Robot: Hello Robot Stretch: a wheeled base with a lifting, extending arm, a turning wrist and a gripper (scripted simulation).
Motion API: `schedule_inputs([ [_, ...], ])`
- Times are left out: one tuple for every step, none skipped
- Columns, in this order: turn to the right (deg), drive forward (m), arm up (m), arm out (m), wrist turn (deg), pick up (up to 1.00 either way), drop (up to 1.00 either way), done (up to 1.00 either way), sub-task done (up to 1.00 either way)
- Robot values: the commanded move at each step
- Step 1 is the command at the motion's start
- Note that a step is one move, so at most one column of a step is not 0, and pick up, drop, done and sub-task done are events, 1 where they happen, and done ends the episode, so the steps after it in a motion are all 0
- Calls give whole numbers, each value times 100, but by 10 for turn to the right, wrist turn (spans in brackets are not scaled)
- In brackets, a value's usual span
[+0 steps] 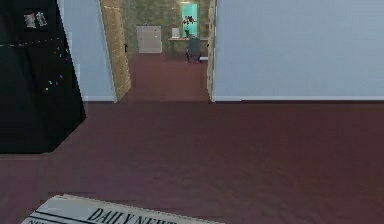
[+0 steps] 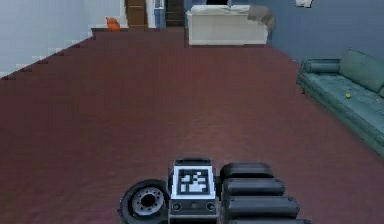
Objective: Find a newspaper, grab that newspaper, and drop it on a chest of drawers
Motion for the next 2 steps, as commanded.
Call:
schedule_inputs([
  [0,45,0,0,0,0,0,0,0],
  [0,100,0,0,0,0,0,0,0],
])
